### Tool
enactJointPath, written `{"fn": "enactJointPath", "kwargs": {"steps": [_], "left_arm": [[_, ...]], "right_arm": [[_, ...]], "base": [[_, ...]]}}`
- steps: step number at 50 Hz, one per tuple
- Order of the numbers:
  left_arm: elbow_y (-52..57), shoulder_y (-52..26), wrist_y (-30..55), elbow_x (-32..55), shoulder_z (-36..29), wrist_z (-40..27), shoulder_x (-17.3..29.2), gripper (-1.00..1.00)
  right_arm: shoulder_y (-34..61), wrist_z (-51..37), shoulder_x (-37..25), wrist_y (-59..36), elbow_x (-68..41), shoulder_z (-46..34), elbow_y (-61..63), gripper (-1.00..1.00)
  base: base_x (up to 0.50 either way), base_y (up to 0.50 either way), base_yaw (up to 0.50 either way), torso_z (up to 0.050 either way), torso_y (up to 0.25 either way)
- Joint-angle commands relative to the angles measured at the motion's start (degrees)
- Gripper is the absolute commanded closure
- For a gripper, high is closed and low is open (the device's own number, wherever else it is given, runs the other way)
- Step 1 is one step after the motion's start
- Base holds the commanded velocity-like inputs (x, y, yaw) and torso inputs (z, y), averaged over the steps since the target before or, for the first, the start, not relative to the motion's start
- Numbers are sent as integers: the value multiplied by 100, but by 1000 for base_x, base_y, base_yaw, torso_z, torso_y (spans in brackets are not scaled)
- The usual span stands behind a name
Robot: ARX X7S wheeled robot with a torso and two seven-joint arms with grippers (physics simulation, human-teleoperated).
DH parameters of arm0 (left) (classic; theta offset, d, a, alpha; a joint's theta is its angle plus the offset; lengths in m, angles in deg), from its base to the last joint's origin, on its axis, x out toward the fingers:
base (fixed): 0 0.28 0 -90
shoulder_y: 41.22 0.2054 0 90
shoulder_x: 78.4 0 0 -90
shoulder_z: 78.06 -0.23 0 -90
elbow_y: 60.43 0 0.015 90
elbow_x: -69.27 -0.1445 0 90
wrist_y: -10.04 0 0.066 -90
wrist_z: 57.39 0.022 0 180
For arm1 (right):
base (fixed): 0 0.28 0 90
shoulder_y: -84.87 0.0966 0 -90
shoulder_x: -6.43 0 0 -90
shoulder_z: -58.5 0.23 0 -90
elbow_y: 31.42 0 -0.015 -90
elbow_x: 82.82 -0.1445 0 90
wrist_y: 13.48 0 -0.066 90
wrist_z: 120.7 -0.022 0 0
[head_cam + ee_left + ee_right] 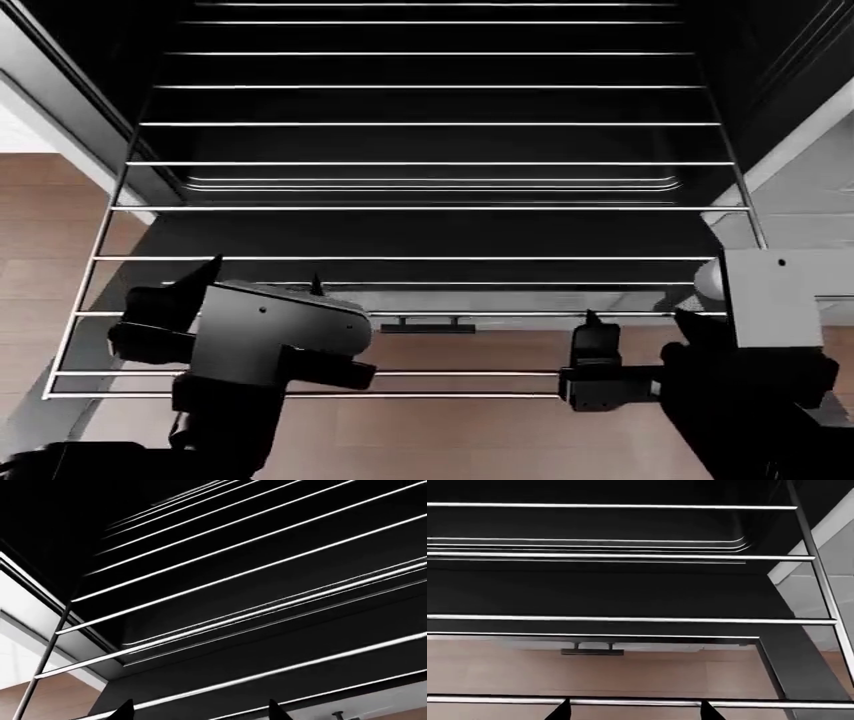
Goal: Fully slide the bottom oven rack out.
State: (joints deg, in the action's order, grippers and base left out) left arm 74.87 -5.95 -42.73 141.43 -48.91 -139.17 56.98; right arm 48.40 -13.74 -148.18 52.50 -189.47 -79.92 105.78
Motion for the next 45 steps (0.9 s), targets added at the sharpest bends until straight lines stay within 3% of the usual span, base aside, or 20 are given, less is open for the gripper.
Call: {"fn": "enactJointPath", "kwargs": {"steps": [1, 21, 38, 45], "left_arm": [[-1690, 1117, -97, 5749, -1637, 518, 159, -100], [-1132, 1382, -361, 5933, -1760, 301, 357, -100], [-711, 1894, -702, 5716, -1881, 361, 505, -100], [-760, 2361, -721, 5339, -2074, 677, 686, -100]], "right_arm": [[-1966, -170, -328, -500, -1498, -1776, -514, -100], [-2185, -208, -684, -373, -1638, -1843, 100, -100], [-2855, 144, -1143, -67, -1138, -2104, 474, -100], [-3431, 416, -1374, 312, -538, -2367, 644, -100]], "base": [[0, -3, -5, 0, -18], [-5, -4, -6, 0, -17], [0, -1, -1, 0, -16], [0, 0, 0, 0, -15]]}}
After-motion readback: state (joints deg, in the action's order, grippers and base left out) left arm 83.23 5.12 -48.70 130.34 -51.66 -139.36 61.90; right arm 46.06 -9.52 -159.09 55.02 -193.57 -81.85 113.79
